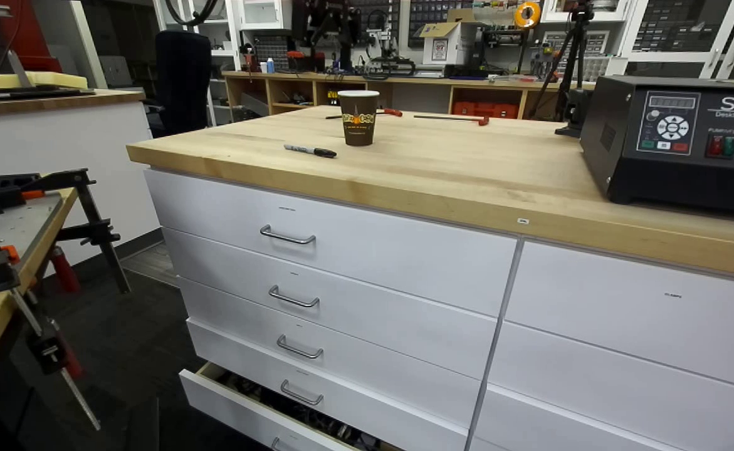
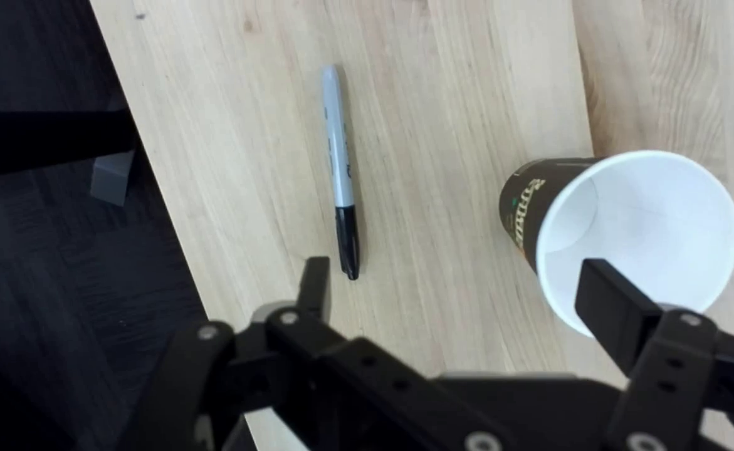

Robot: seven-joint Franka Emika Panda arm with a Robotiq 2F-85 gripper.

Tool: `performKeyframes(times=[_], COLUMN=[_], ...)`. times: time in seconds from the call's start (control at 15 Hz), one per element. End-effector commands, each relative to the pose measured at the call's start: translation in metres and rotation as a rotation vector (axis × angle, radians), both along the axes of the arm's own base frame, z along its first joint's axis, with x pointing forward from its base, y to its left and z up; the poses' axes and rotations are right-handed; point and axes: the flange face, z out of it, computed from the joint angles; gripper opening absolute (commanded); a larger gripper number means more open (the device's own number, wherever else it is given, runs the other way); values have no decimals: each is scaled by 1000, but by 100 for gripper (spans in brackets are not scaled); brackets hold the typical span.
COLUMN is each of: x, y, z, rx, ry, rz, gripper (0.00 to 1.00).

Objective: Put the marker in the cup

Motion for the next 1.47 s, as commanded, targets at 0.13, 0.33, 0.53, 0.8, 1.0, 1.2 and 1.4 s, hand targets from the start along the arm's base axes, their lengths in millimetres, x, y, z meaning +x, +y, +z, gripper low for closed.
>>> performKeyframes(times=[0.13,0.33,0.53,0.8,1.0,1.2,1.4], x=[-28,-38,-41,-33,-25,-21,-17], y=[7,1,-11,-27,-32,-36,-34], z=[-26,-44,-60,-79,-91,-99,-107], rx=[32,33,11,-27,-36,-33,-37], ry=[67,70,55,8,-9,-11,-6], rz=[-72,-100,-118,-146,-148,-145,-145], gripper=[100,100,100,100,100,100,72])
